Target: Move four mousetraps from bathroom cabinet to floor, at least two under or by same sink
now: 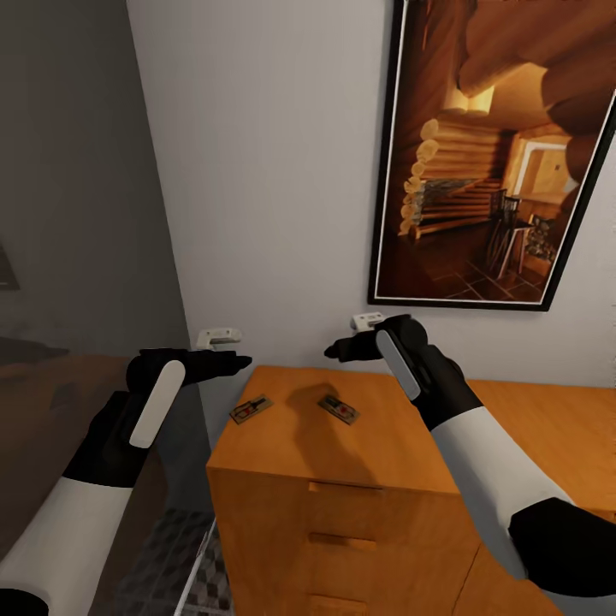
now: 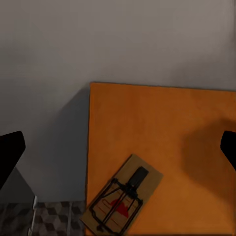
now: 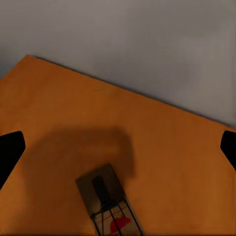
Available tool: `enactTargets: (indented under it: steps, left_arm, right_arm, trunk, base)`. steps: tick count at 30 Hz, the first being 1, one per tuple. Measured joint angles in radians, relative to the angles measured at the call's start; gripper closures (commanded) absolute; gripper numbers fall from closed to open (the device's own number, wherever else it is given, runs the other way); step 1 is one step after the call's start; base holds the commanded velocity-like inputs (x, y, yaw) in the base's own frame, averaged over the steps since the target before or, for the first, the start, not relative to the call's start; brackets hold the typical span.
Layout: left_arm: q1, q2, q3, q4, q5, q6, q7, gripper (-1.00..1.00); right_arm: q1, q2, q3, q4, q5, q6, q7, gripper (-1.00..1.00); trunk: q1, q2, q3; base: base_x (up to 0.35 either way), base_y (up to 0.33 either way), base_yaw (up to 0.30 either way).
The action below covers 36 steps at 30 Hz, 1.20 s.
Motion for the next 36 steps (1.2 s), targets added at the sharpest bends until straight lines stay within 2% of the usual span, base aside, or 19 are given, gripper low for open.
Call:
enactTargets:
  steps: [15,29,36]
  left_arm:
    - [0.000,0.000,0.000,0.000,0.000,0.000,0.001,-1.00]
    - [0.000,0.000,0.000,0.000,0.000,0.000,0.000,-1.00]
    - [0.000,0.000,0.000,0.000,0.000,0.000,0.000,-1.00]
  right_arm:
    - [0.000,-0.001,0.071,0.005,-0.003,0.000,-0.001,-1.00]
    - [0.000,0.004,0.080,0.117,0.000,0.000,0.000,-1.00]
    - [0.000,0.002,0.081,0.135,0.000,0.000,0.002,-1.00]
  trunk:
    - [0.000,0.000,0.000]
    - [0.000,0.000,0.000]
    - [0.000,0.000,0.000]
  base:
    - [-0.010,-0.004,0.000]
    - [0.000,0.000,0.000]
    - [0.000,0.000,0.000]
